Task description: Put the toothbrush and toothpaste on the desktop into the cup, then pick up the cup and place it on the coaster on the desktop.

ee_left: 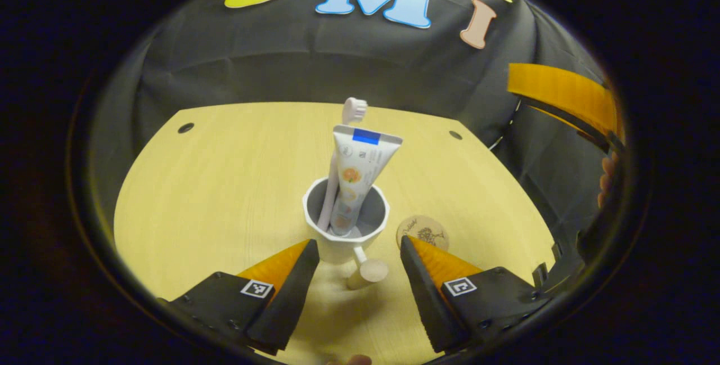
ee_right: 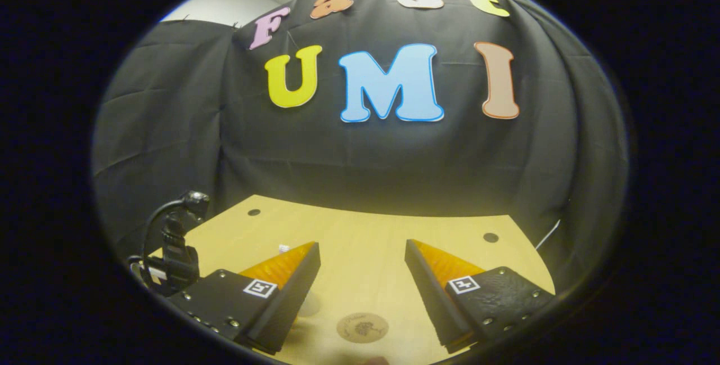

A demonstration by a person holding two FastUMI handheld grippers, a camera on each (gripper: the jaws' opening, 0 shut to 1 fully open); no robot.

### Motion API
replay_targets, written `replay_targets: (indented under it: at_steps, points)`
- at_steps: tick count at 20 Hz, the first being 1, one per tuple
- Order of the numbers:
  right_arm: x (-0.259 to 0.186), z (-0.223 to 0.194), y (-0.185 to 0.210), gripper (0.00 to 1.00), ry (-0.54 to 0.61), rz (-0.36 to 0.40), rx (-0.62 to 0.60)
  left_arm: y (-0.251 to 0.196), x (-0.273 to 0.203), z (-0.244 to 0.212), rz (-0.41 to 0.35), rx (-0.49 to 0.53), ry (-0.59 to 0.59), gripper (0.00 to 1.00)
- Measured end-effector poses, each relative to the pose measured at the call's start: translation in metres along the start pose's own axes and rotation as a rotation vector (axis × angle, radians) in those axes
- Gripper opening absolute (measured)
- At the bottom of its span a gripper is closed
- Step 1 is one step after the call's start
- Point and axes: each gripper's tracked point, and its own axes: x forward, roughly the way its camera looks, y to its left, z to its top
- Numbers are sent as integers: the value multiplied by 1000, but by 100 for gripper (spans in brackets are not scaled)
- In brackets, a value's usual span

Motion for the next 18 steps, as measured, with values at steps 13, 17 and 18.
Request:
replay_targets:
  at_steps: [13,17,18]
  points:
    - [-33,-19,-59,95,39,-70,103,18,46,-30,153,-18,299,77]
    - [-37,-24,-73,95,48,-84,131,17,51,-40,176,-57,338,43]
    - [-39,-25,-76,95,49,-86,136,19,51,-41,181,-61,342,41]
